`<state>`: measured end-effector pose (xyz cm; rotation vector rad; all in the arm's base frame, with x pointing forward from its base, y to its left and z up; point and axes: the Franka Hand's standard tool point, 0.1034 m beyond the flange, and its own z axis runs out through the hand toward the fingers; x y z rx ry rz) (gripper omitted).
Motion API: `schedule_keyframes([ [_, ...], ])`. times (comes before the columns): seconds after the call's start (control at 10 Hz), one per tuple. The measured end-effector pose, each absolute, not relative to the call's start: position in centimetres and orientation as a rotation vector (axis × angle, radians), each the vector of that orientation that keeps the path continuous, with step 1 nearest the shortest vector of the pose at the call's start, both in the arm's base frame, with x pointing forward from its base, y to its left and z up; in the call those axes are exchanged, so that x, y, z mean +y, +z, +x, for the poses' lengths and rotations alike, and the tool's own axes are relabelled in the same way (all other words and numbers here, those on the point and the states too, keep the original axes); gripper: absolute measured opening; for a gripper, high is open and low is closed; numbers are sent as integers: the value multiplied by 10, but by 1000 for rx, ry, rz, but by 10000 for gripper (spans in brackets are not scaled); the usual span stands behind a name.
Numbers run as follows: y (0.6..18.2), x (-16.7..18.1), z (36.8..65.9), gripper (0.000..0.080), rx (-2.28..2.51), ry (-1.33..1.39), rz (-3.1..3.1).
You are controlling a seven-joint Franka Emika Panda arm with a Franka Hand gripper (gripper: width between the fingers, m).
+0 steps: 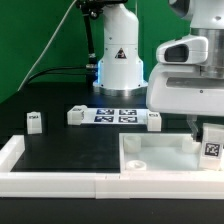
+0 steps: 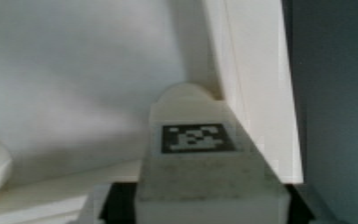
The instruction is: Assemble one leg
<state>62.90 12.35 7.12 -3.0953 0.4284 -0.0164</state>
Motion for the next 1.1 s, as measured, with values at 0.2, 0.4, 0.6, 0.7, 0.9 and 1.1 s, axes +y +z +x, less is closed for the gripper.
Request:
schedule_keyframes([
  [0.2, 71, 123, 627, 291, 916, -44, -2992],
  [0.4, 70, 122, 627, 291, 1302, -46, -2839],
  [0.6, 70, 120, 628, 292, 1665, -21, -2613],
  [0.7, 69, 119, 628, 292, 1823, -8, -2491],
  [0.9, 69, 117, 628, 292, 2136, 13, -2200],
  [1.1, 69, 117, 628, 292, 2267, 32, -2057],
])
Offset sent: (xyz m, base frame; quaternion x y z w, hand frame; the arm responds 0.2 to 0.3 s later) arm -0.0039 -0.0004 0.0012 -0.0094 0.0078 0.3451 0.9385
